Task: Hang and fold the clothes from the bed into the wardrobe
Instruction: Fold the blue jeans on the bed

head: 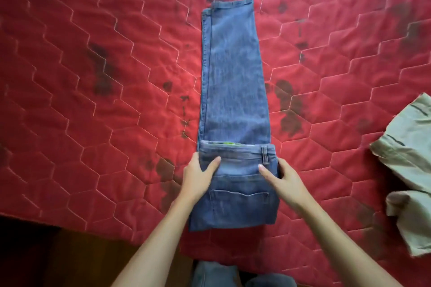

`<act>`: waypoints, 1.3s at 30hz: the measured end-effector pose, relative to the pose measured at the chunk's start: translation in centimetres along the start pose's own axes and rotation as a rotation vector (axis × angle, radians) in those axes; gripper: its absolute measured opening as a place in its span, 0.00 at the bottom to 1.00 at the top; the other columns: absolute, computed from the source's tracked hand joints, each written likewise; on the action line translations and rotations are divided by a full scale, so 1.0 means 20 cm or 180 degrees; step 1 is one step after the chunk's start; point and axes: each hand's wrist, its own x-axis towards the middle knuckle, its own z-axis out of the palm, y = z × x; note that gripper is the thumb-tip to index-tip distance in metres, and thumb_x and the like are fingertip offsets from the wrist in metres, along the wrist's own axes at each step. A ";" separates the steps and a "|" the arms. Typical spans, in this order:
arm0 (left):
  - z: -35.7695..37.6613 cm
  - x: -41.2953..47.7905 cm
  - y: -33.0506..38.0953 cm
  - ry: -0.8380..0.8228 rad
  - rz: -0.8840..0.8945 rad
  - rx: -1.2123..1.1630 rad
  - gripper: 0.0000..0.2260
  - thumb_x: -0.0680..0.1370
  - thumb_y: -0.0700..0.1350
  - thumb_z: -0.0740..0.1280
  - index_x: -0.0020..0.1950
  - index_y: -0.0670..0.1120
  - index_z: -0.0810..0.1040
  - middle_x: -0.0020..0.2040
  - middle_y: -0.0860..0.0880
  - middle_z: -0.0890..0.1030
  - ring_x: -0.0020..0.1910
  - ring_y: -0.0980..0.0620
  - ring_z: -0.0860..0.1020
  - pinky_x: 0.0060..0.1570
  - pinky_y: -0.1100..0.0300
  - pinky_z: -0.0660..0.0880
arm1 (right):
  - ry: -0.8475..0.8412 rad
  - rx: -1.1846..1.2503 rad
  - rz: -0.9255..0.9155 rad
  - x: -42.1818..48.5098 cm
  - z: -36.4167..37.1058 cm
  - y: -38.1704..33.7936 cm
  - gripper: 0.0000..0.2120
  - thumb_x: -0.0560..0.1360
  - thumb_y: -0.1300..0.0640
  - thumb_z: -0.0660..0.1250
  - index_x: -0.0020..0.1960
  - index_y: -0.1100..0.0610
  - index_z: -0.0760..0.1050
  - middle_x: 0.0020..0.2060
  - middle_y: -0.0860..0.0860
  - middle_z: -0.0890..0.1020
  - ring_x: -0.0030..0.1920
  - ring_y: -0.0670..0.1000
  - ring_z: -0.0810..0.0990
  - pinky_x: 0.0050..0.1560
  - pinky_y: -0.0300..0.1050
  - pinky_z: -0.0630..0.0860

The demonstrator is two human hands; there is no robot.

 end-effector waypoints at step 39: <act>0.03 -0.58 -0.47 0.0113 -0.0767 0.0036 0.15 0.75 0.57 0.70 0.55 0.48 0.81 0.50 0.50 0.84 0.56 0.49 0.81 0.60 0.53 0.75 | -0.0388 0.0491 0.0262 -0.61 0.06 0.34 0.49 0.71 0.61 0.77 0.78 0.37 0.51 0.73 0.42 0.64 0.64 0.28 0.69 0.62 0.33 0.72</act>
